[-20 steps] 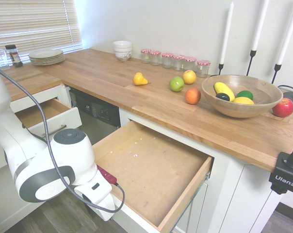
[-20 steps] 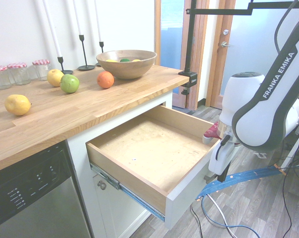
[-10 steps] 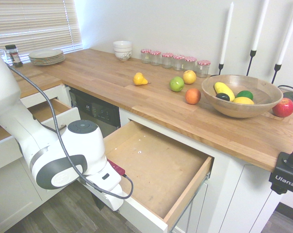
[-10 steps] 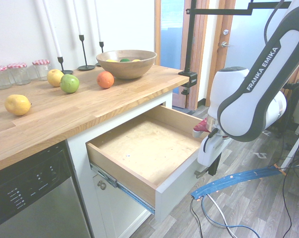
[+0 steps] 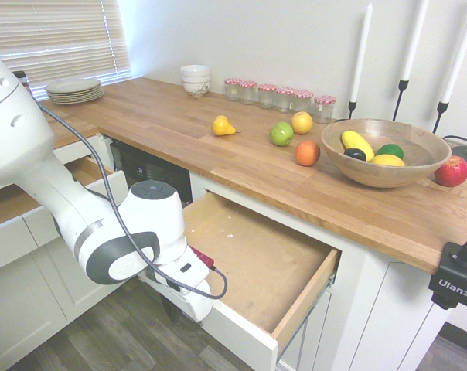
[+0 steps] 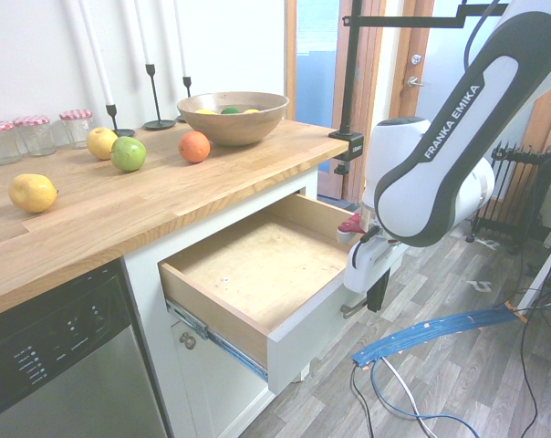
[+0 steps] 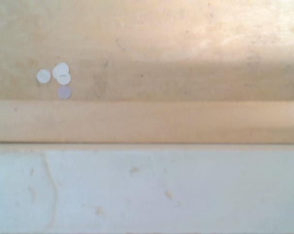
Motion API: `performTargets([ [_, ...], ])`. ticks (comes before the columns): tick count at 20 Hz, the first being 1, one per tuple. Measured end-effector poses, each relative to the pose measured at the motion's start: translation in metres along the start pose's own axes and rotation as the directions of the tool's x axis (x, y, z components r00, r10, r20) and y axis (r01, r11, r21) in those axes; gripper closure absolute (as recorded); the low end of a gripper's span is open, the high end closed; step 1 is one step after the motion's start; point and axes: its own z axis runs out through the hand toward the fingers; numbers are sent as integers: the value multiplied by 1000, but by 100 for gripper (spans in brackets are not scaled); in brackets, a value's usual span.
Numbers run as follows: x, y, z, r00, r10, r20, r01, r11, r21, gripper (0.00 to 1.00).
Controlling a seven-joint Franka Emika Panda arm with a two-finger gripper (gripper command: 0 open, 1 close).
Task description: Close the drawer
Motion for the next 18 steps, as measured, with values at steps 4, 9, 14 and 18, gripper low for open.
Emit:
performTargets([
  [4,13,-12,3,1000,5,3,-5,1000,-8,100],
  [9,31,-28,6,1000,11,3,-11,1000,-12,100],
  [14,48,-47,5,1000,13,5,-13,1000,-16,100],
  [18,62,-62,9,1000,17,9,-17,1000,-22,100],
])
